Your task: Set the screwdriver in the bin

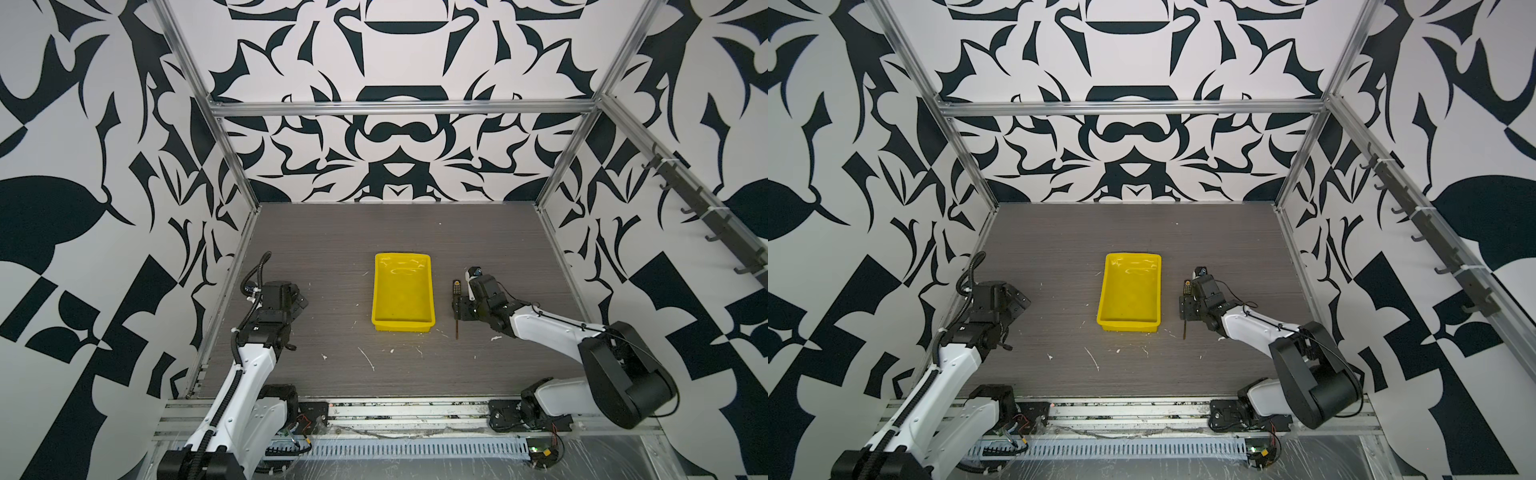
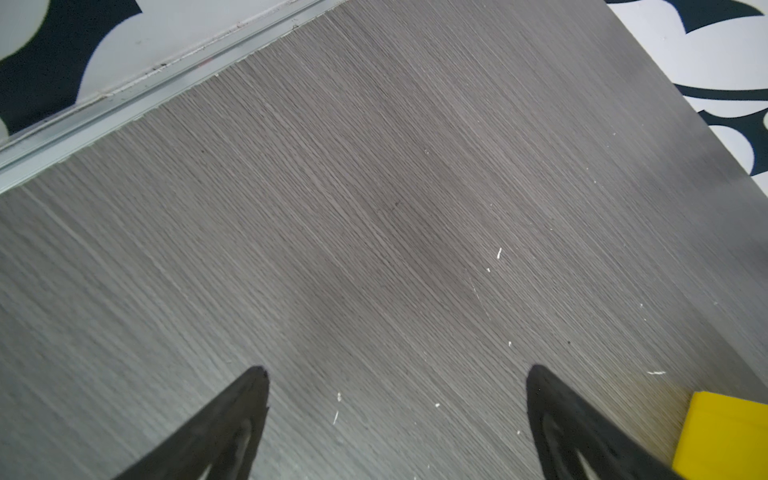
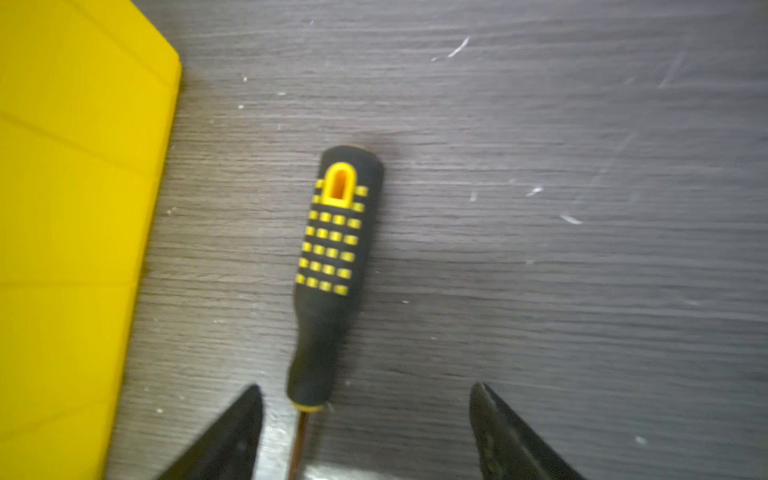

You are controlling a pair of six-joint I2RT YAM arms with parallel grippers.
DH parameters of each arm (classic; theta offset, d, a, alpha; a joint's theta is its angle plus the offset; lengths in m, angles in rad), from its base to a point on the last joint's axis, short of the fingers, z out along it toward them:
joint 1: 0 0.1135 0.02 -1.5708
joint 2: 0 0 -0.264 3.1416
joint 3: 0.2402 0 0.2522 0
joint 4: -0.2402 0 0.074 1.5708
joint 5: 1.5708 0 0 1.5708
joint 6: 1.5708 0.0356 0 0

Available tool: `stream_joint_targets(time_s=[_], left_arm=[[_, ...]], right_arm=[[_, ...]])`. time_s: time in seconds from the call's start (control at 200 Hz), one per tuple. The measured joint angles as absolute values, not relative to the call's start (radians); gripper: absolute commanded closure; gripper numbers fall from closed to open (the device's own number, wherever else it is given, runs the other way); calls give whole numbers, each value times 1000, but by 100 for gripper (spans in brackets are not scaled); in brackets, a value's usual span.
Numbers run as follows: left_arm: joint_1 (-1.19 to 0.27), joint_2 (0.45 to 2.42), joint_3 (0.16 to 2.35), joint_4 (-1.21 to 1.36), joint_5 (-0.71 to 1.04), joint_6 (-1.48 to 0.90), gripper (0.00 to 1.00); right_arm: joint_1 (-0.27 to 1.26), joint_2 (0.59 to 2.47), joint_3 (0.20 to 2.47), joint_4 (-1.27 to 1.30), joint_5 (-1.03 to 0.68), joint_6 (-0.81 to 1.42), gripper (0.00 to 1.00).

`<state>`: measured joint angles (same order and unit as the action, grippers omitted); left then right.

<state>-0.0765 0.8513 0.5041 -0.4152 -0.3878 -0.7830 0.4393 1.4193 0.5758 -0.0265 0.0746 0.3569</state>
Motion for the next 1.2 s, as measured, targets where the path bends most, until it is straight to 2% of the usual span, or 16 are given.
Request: stream_joint_targets(time_s=[0.265, 0.305, 0.415, 0.495, 0.63, 0.72, 0.91, 1.005, 1.06, 1.2], left_arm=[[-77, 853, 503, -423, -393, -793, 1], [-77, 852, 503, -424, -394, -794, 1], [-77, 847, 503, -423, -397, -796, 1], [-77, 846, 503, -422, -396, -795, 1], [-77, 843, 506, -454, -416, -794, 1], [-77, 814, 506, -470, -431, -796, 0], [-76, 711, 464, -445, -447, -828, 1], [-77, 686, 428, -435, -438, -838, 0], [-77, 677, 416, -434, -431, -839, 0], [-77, 649, 404, -419, -425, -841, 1]], right_arm=[[462, 1485, 627, -61, 93, 344, 31], [462, 1485, 627, -64, 99, 344, 34], [462, 1488, 632, -84, 122, 339, 49], [462, 1499, 648, -105, 145, 347, 51], [462, 1518, 668, -119, 178, 353, 66], [462, 1524, 673, -127, 192, 351, 72], [462, 1533, 683, -140, 204, 356, 76], [462, 1533, 683, -144, 206, 359, 82], [462, 1533, 683, -146, 208, 358, 89], [462, 1533, 685, -147, 211, 359, 95]])
